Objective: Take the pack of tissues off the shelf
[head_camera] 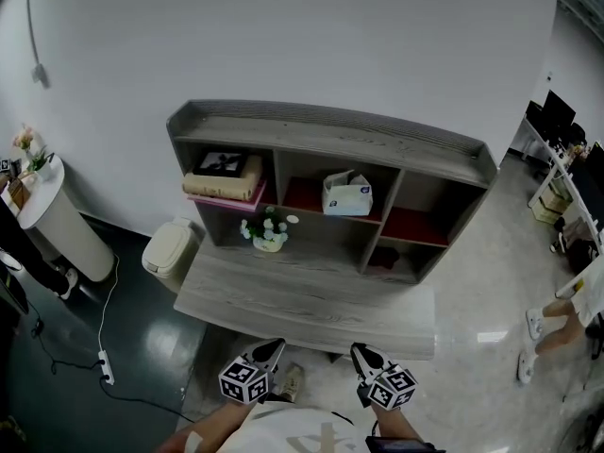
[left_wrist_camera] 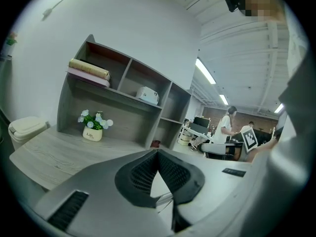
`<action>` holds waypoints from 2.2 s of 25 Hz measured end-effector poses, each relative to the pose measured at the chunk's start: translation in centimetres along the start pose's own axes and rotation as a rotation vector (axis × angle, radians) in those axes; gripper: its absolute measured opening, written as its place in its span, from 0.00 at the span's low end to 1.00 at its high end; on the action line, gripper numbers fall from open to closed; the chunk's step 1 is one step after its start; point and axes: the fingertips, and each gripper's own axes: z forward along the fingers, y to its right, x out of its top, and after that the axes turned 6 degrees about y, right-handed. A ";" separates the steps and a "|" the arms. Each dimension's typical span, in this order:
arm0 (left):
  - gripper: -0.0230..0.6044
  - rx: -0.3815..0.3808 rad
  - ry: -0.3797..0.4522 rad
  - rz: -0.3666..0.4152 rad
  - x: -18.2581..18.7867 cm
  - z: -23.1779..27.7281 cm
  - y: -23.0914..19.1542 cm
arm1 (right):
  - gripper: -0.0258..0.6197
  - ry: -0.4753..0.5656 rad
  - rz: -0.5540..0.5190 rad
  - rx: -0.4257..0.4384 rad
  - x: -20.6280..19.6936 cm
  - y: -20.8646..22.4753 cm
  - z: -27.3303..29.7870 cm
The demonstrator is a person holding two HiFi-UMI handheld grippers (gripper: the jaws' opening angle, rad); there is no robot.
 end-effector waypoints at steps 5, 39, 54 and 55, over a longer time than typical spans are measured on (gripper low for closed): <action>0.06 -0.009 -0.015 -0.001 0.4 1.8 -1.9 | 0.05 -0.002 -0.005 -0.004 0.6 1.4 2.6; 0.06 -0.183 -0.054 0.035 4.9 14.3 -8.0 | 0.05 0.023 -0.010 -0.169 3.6 7.2 9.7; 0.06 -0.264 -0.018 0.074 8.3 16.2 -8.6 | 0.05 0.036 -0.033 -0.210 4.3 7.2 12.3; 0.06 -0.266 -0.015 0.078 8.7 16.4 -8.6 | 0.05 0.039 -0.033 -0.211 4.4 7.4 12.4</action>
